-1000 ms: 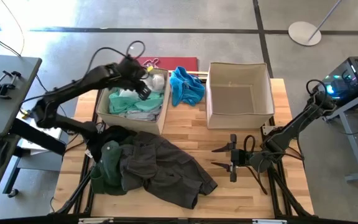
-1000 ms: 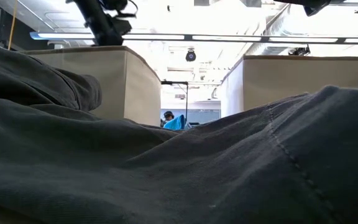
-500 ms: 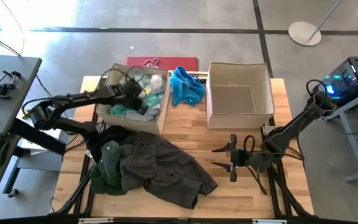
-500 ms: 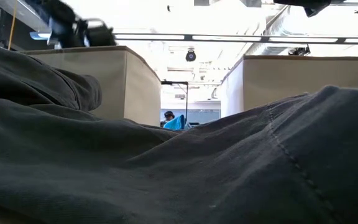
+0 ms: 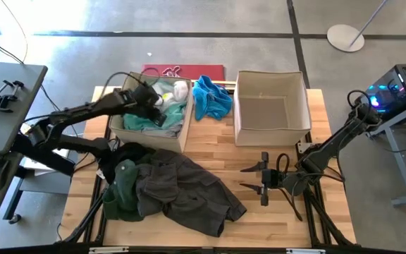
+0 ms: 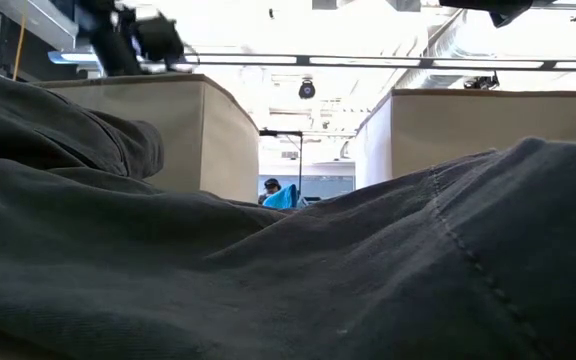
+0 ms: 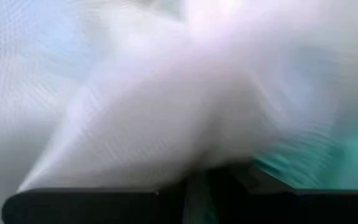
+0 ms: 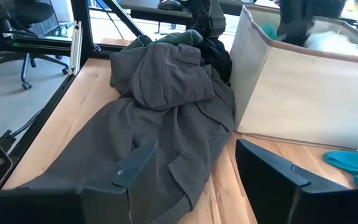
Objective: Sort clothes
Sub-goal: Put the light blue shorts into the left laundry organizer, then put the blue shorts into the left laundry organizer
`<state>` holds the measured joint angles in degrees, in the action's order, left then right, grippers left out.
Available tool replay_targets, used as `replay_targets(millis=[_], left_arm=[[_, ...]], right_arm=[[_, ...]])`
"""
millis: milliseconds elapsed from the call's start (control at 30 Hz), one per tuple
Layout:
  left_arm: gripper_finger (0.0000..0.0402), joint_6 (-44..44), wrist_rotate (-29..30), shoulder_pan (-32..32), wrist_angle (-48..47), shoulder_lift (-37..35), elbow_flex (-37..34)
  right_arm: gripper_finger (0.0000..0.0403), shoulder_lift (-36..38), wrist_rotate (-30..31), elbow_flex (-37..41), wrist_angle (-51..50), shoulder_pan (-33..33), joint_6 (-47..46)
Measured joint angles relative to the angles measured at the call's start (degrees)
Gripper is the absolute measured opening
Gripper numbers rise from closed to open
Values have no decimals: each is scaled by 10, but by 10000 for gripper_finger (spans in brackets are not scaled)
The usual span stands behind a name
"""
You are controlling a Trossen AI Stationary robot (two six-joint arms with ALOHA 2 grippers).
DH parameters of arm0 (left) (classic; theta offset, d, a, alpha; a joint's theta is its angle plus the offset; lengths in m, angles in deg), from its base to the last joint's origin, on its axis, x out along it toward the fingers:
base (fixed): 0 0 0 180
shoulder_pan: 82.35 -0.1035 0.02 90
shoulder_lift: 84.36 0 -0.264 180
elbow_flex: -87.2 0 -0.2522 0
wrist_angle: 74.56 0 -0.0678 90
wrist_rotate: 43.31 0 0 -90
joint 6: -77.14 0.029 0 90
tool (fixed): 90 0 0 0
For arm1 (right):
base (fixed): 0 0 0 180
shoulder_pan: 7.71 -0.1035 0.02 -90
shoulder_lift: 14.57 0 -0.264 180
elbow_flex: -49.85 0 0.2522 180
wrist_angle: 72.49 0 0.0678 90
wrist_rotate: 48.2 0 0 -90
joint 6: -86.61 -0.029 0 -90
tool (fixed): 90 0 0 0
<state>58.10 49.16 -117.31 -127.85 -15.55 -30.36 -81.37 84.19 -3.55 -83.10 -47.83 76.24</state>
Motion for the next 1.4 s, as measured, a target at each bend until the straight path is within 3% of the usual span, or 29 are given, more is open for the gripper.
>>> replay_targets(millis=[200, 333, 433, 567, 667, 767, 900, 1133, 1267, 1400], left_arm=[[53, 12, -12, 16, -104, -46, 99], [53, 14, -11, 58, -72, -86, 109], [53, 17, 16, 104, 15, -107, 95], [53, 47, 40, 164, 220, -98, 49], [53, 67, 20, 195, 375, -52, 37], [53, 83, 12, 209, 429, 23, 70], [49, 96, 22, 183, 319, 142, 188], [33, 112, 73, 108, -21, 335, 400], [25, 104, 160, 77, -144, 381, 451], [16, 99, 230, 62, -161, 379, 449]], right_arm=[[201, 0, 0, 0, -4, 0, -13], [201, 0, 0, 0, -3, 0, -17], [201, 0, 0, 0, 6, 0, -16], [201, 0, 0, 0, 25, 0, 4], [201, 0, 0, 0, 35, 0, 20], [201, 0, -1, 0, 39, 0, 33], [201, 0, -2, 0, 40, 8, 44], [201, 0, -10, 0, 32, 32, 26], [201, 0, -15, 0, 16, 37, 13], [201, 0, -15, 0, 8, 38, 12]])
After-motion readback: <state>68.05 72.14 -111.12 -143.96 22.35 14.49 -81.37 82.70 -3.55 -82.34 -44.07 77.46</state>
